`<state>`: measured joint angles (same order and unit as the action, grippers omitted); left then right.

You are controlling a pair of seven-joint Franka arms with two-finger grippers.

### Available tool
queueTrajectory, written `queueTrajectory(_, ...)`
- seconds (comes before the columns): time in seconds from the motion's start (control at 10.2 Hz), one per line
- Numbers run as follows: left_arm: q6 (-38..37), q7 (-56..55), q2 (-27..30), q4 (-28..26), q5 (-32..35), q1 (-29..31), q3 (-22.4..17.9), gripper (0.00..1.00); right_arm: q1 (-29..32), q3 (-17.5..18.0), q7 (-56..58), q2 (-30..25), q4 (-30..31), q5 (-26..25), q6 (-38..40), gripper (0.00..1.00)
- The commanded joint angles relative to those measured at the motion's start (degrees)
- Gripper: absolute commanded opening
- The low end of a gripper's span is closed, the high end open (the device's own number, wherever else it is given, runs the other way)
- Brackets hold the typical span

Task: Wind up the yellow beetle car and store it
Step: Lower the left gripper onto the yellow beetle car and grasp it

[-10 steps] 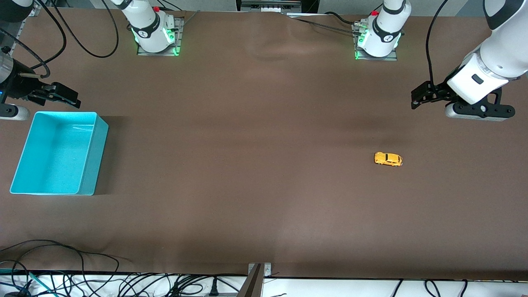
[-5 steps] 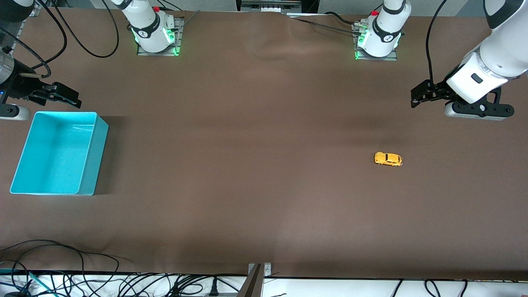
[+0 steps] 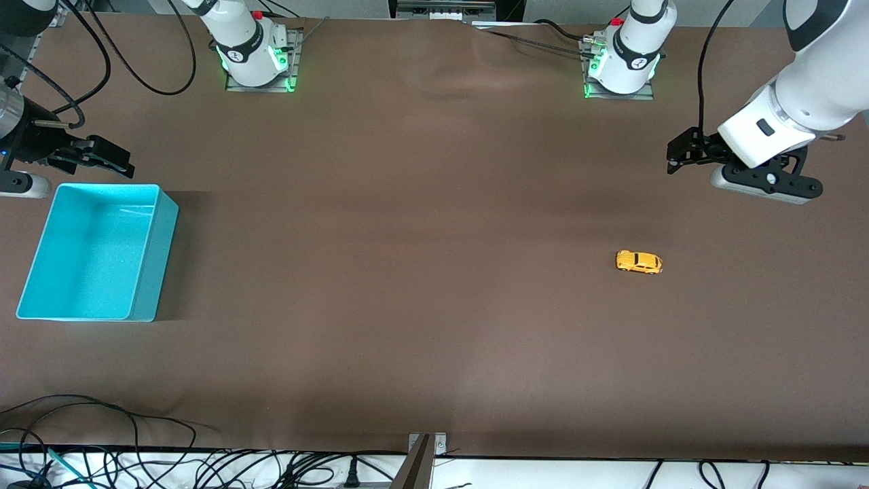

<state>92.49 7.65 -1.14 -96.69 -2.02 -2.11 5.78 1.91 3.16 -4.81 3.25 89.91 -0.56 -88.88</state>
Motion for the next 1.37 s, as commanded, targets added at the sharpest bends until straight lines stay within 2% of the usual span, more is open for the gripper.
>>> queueTrajectory(0.0,-1.17,12.5,-4.73,2.3,1.32,0.7,-0.33,1.0,0.03,0.09,-0.2,0.45,-1.4,0.91,0.46,1.0)
queueTrajectory(0.2,-0.3,24.29,-8.42,2.21,1.49,1.31,-0.42,1.0,0.03,0.09,-0.2,0.71,-1.4,0.91,0.46,1.0)
queueTrajectory(0.49,5.23,40.81,-12.64,0.11,4.74,1.67,-0.33,1.0,0.03,0.09,-0.2,0.71,-1.4,0.91,0.37,1.0)
queueTrajectory(0.88,24.01,57.97,-13.45,-13.05,9.4,1.75,-0.24,1.0,0.38,-0.17,-0.12,0.71,-1.49,1.0,0.37,1.0)
queueTrajectory(1.08,36.64,64.04,-14.41,-21.48,10.46,1.93,-0.24,1.0,0.38,-0.17,-0.03,0.71,-1.49,0.91,0.37,1.0)
queueTrajectory(1.27,41.71,67.47,-18.17,-23.19,10.72,2.72,-0.33,1.0,0.47,-0.17,-0.03,0.71,-1.49,0.91,0.46,1.0)
